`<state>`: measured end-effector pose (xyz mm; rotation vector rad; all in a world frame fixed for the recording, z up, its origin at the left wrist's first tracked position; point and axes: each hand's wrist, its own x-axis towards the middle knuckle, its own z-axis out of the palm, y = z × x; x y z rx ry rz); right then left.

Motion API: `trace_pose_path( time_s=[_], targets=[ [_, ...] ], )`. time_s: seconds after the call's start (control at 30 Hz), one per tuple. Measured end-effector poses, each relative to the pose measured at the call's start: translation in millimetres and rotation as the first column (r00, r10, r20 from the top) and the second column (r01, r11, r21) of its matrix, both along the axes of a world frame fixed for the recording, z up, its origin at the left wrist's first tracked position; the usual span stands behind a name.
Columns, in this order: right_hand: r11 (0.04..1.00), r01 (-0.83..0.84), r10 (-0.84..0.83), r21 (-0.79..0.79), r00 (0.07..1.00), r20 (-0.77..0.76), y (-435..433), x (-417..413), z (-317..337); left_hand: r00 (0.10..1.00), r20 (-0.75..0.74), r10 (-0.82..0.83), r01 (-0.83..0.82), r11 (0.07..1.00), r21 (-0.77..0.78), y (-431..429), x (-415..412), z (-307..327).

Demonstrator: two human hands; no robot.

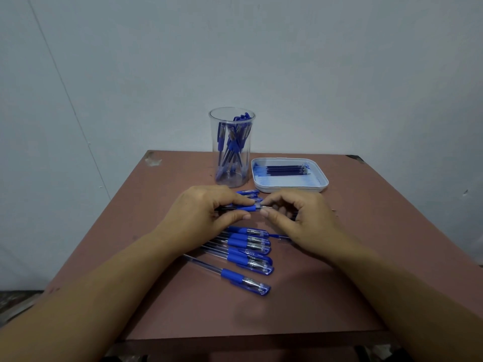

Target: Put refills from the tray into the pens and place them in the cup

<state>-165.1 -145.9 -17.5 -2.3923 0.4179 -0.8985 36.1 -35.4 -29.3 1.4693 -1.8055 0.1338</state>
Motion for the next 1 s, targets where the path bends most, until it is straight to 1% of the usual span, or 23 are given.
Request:
trace_pose_path(
  time_s=[0.2, 0.27, 0.33, 0.4, 0.47, 0.53, 0.6, 0.7, 0.77, 0.83, 0.9, 1.0],
  targets=[
    [1.0, -0.002, 0.002, 0.003, 0.999, 0.043, -2.4, -1.3, 1.8, 1.0, -0.02, 0.002, -0.002, 1.0, -0.004, -0.4, -0.3, 1.5],
    [0.999, 0.048, -0.049, 0.021, 0.998, 0.051, -5.9, -4.0, 4.0, 1.0, -0.017, 0.017, -0.017, 1.0, -0.003, -0.3, 1.6, 2.1],
    [0.994, 0.107, -0.107, -0.01, 0.994, 0.024, -12.0, -8.6, 6.4, 0.999, -0.028, 0.027, -0.027, 1.0, 0.003, -0.2, 3.9, 2.2],
    [0.989, 0.126, -0.132, -0.08, 0.989, -0.073, -19.2, -14.5, 8.5, 0.999, -0.04, 0.03, -0.03, 1.0, 0.01, 0.0, 5.1, 2.0],
    [0.989, 0.081, -0.112, -0.126, 0.96, -0.256, -21.7, -19.2, 10.7, 0.999, -0.04, 0.033, -0.032, 0.999, 0.023, -0.2, 5.5, 1.3],
    [0.988, 0.015, -0.078, -0.154, 0.906, -0.415, -20.6, -20.1, 11.4, 0.999, -0.042, 0.035, -0.033, 0.999, 0.038, -0.7, 6.0, 0.6],
    [0.987, -0.035, -0.049, -0.158, 0.866, -0.498, -18.4, -17.9, 11.2, 0.998, -0.04, 0.038, -0.037, 0.998, 0.043, -1.1, 6.4, 0.0],
    [0.987, -0.061, -0.03, -0.147, 0.833, -0.552, -16.5, -14.2, 10.5, 0.998, -0.034, 0.046, -0.045, 0.998, 0.039, -1.0, 6.3, 0.3],
    [0.99, -0.067, -0.013, -0.126, 0.835, -0.55, -15.7, -14.2, 10.4, 0.998, -0.029, 0.049, -0.047, 0.998, 0.04, -0.8, 6.5, 0.3],
    [0.993, -0.06, 0.004, -0.099, 0.87, -0.493, -16.2, -16.7, 11.3, 0.998, -0.025, 0.051, -0.049, 0.998, 0.048, -0.8, 6.5, 0.1],
    [0.995, -0.038, -0.001, -0.097, 0.927, -0.374, -17.6, -19.9, 11.2, 0.998, -0.027, 0.054, -0.052, 0.997, 0.051, -0.6, 6.0, 0.1],
    [0.995, 0.014, -0.026, -0.095, 0.99, -0.135, -17.2, -19.4, 7.9, 0.998, -0.037, 0.049, -0.047, 0.998, 0.047, 0.1, 4.4, 0.7]
  ],
)
